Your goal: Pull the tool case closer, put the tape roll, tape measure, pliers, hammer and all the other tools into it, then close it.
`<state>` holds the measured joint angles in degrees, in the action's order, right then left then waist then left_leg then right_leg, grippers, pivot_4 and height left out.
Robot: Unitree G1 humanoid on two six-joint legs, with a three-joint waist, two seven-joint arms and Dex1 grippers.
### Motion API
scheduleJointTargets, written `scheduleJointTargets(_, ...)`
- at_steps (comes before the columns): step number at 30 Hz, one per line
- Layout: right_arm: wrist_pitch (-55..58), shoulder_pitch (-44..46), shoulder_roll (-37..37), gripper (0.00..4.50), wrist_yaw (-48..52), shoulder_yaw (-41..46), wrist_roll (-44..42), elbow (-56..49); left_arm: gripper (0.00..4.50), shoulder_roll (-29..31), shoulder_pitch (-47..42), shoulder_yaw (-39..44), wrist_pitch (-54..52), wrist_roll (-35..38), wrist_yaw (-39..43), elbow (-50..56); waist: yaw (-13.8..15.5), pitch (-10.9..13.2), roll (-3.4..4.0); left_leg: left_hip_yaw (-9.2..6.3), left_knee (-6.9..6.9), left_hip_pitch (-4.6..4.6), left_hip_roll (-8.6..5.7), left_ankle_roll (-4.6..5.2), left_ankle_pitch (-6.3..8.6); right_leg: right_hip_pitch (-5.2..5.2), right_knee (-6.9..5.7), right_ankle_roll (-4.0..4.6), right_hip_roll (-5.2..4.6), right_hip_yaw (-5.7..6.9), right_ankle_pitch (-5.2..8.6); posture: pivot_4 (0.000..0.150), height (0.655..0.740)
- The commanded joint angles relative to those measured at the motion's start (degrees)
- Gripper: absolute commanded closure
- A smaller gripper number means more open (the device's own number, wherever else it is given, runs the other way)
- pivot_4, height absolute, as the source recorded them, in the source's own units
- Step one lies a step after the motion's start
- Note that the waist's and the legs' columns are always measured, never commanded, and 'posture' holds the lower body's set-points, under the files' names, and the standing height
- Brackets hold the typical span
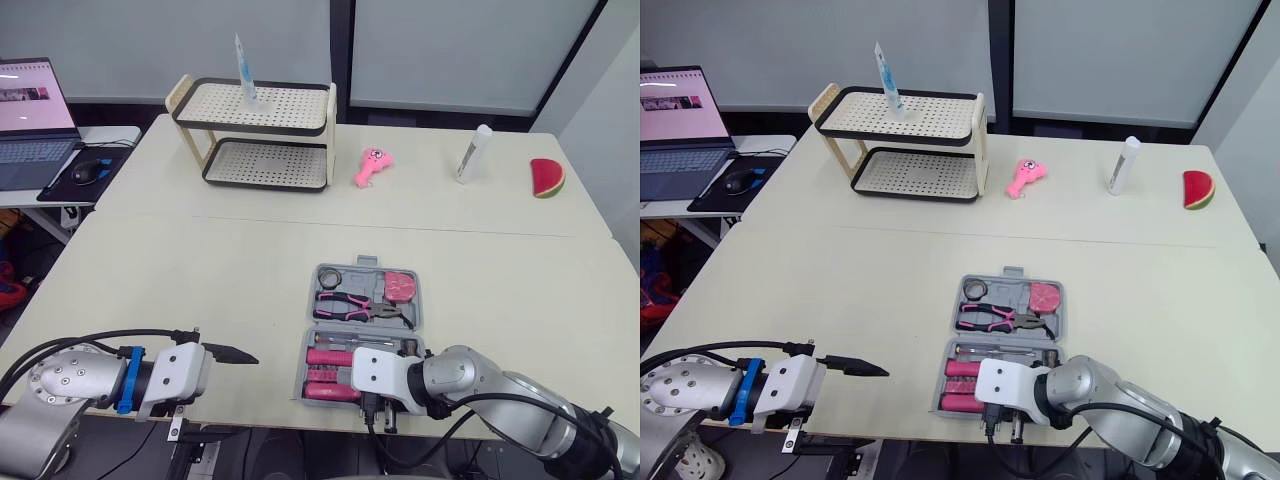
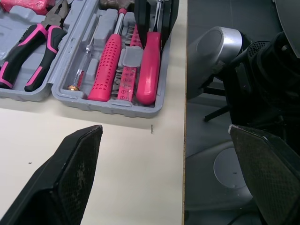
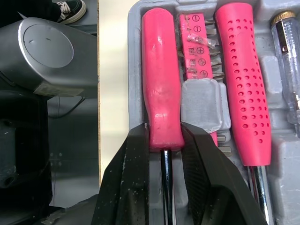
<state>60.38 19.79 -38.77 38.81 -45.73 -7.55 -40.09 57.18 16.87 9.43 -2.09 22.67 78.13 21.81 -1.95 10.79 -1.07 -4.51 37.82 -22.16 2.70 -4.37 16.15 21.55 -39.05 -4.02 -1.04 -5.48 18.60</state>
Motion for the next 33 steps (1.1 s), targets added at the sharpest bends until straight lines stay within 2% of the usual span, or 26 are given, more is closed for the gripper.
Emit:
scheduleJointTargets(1, -1.60, 0.09, 0.55, 3.47, 1.32, 1.08, -1.17, -1.04, 0.00, 0.11, -0.04, 1.55, 0.28, 0.96, -0.29, 1.14, 0.00, 0.00, 0.00, 0.00, 0.00, 0.00, 0.00, 0.00, 0.00, 0.00, 0.00, 0.00, 0.00, 0.00, 0.00, 0.150, 0.7350)
scheduleJointTargets(2, -1.70, 0.03, 0.61, 3.10, 1.52, 1.55, -1.58, -1.06, 0.00, 0.08, -0.05, 1.50, 0.31, 0.92, -0.32, 1.11, 0.01, 0.00, 0.00, 0.00, 0.00, 0.00, 0.00, 0.00, 0.00, 0.00, 0.00, 0.00, 0.00, 0.00, 0.00, 0.150, 0.7350)
scheduleJointTargets(6, -3.25, 1.29, -0.60, 2.24, 5.59, 4.21, -4.34, -2.64, 0.00, -0.07, -0.41, 1.07, 0.31, 0.73, -0.53, 0.81, 0.01, 0.00, 0.00, -0.01, 0.01, 0.00, 0.00, 0.00, 0.00, -0.03, -0.01, 0.00, 0.00, 0.01, 0.00, 0.150, 0.7350)
scheduleJointTargets(12, -5.76, 1.96, -1.35, 2.24, 7.73, 6.97, -5.92, -3.07, 0.00, -0.39, -0.78, 0.60, 0.09, 0.69, -1.05, 0.86, 0.03, 0.00, 0.00, -0.03, 0.02, 0.03, 0.00, 0.00, 0.00, -0.06, -0.02, 0.00, 0.00, 0.04, 0.00, 0.150, 0.7350)
scheduleJointTargets(16, -7.38, 0.02, -1.11, 2.94, 7.09, 6.43, -4.95, -1.33, 0.00, -0.70, -0.49, 0.37, -0.05, 0.73, -1.63, 0.94, 0.03, 0.00, 0.00, -0.03, 0.01, 0.03, 0.00, 0.00, 0.00, -0.06, -0.02, 0.00, 0.00, 0.05, 0.00, 0.150, 0.7350)
scheduleJointTargets(19, -9.42, -0.63, -1.22, 3.71, 6.94, 5.04, -3.17, 0.54, 0.00, -0.88, -0.41, 0.25, 0.03, 0.58, -1.81, 0.94, 0.02, 0.00, 0.00, -0.03, 0.02, 0.03, 0.00, 0.00, 0.00, -0.08, -0.02, 0.00, 0.00, 0.04, 0.00, 0.150, 0.7350)
scheduleJointTargets(23, -10.78, -1.19, -0.49, 4.49, 6.64, 3.76, -1.49, 2.78, 0.00, -0.96, -0.58, 0.20, 0.02, 0.56, -1.79, 0.76, 0.01, 0.00, 0.00, -0.03, 0.02, 0.06, 0.00, 0.00, 0.00, -0.08, -0.02, 0.00, 0.00, 0.04, 0.00, 0.150, 0.7350)
scheduleJointTargets(33, -14.28, -2.28, -0.47, 4.49, 6.84, 1.34, 3.37, 8.09, 0.00, -1.68, -0.24, 0.15, -0.46, 0.68, -2.82, 0.85, 0.02, -0.02, -0.02, -0.02, 0.02, 0.09, 0.00, 0.00, 0.00, -0.11, -0.02, 0.00, 0.00, 0.03, 0.00, 0.150, 0.7350)
